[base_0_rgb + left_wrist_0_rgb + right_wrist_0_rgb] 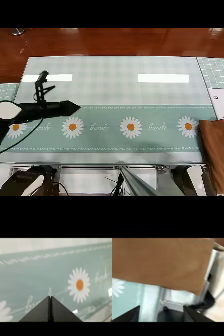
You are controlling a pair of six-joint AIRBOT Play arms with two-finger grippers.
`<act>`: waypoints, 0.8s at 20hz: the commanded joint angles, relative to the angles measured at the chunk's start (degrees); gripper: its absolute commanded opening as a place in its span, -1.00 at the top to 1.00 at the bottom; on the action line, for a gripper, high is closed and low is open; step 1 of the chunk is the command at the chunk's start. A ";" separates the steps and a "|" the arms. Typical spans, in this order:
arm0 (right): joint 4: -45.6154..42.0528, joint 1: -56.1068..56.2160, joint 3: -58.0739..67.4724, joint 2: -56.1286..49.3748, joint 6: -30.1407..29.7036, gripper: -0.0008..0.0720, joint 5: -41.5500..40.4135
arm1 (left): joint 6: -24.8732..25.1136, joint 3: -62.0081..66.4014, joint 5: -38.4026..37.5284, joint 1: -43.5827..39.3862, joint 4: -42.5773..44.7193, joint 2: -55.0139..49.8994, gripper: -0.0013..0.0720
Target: Fold the shirts.
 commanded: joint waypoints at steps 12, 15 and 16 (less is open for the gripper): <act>12.20 71.01 -4.83 -12.31 -15.50 0.92 -35.58 | -7.85 27.80 0.83 -12.07 14.75 -9.99 0.88; -3.23 79.08 -10.23 -18.25 2.95 0.92 -40.61 | -20.06 20.44 0.76 -13.86 31.45 -13.64 0.88; -3.21 79.03 -10.25 -19.93 4.85 0.92 -40.59 | -20.96 20.22 -0.72 -12.76 31.82 -14.99 0.88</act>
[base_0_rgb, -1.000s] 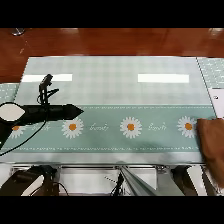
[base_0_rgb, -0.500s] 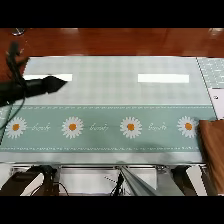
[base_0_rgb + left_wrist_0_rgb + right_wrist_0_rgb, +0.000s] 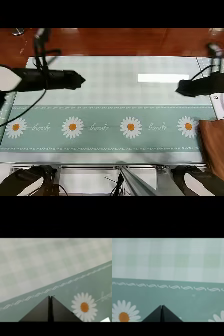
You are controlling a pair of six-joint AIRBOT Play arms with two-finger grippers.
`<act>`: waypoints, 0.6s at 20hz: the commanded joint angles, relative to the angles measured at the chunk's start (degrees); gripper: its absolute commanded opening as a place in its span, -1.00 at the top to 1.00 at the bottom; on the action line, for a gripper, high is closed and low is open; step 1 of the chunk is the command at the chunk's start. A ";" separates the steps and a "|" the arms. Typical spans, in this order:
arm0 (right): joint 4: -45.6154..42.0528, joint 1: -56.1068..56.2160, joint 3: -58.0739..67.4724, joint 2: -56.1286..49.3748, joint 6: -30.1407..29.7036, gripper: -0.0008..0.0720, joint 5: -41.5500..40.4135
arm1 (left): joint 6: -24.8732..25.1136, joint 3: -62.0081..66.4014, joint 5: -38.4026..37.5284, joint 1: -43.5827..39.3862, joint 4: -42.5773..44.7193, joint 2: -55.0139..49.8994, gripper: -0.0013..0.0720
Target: Fold the shirts.
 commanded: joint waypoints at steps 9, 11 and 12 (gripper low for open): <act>-14.86 7.74 -2.78 -6.01 12.28 0.92 -2.78 | -8.85 -1.84 -2.82 2.56 11.80 -4.33 0.88; -14.86 7.74 -2.78 -6.01 12.28 0.92 -2.78 | -8.85 -1.84 -2.82 2.56 11.80 -4.33 0.88; -14.86 7.74 -2.78 -6.01 12.28 0.92 -2.78 | -8.85 -1.84 -2.82 2.56 11.80 -4.33 0.88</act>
